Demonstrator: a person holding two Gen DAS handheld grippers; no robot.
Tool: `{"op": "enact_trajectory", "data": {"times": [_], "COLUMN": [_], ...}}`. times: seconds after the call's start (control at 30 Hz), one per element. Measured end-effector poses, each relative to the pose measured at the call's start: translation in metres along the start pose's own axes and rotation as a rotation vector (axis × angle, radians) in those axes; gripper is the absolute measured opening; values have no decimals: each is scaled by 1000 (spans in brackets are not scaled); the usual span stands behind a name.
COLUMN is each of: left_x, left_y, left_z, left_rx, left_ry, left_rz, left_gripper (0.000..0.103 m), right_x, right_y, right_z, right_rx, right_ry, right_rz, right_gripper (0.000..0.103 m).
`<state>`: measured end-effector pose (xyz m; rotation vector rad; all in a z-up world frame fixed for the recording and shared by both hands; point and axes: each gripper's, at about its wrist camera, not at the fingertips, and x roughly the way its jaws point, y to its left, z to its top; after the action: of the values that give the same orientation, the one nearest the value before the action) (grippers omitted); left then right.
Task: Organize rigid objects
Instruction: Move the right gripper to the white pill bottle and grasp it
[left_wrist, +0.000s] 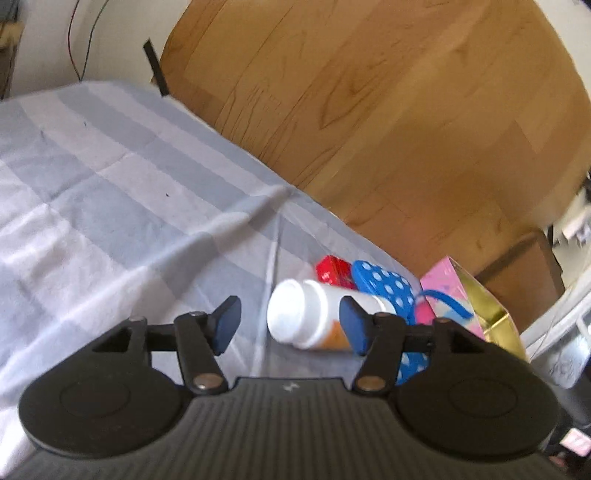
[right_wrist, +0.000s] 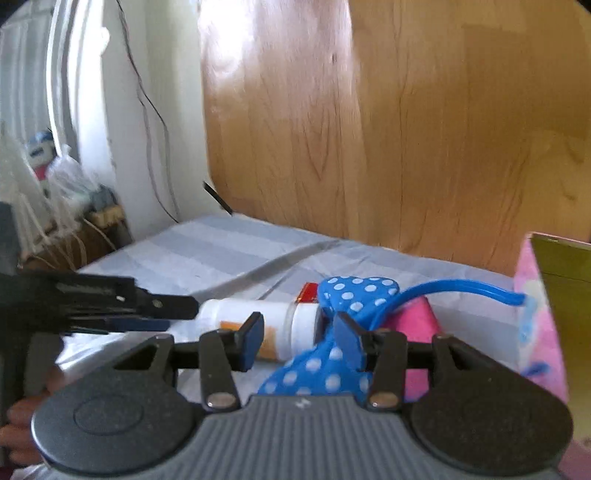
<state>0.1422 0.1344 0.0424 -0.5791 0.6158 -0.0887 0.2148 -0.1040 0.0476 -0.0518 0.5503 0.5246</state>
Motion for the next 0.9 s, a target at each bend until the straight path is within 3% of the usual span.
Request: {"op": "enact_trajectory", "data": {"times": [0.17,0.23,0.27,0.33,0.5,0.67,0.77,0.9], "left_x": [21,25,23,19,-10,-21,-17,-12], "left_y": [5,8,9,10,11,42,56,49], "left_z": [4,3,2,0,-14,-16,-20,-22], "left_rx": [-24,-31,-28,-31,-1,-86,-132,-77], "left_ry": [37,54,57,75,41,-23,-27,-45], "left_rz": [-30,-44,-71,-141,-141,-93,-82,-52], "left_gripper": [59,57,51,48,50,50,50,51], "right_x": [44,51,51,46,12,-9,3,30], "right_y": [-1,1,5,20,61,80,77,71], "right_z": [6,4,1,-5,-30,-37,-24,-12], "right_rx": [44,72,67,21,-97,-322,-354,-363], "right_ry": [68,105,119,120,92,-19,-35,-8], "right_rz": [33,71,99,134,224,140,108,68], "right_gripper": [48,43,41,36,35,41,49,57]}}
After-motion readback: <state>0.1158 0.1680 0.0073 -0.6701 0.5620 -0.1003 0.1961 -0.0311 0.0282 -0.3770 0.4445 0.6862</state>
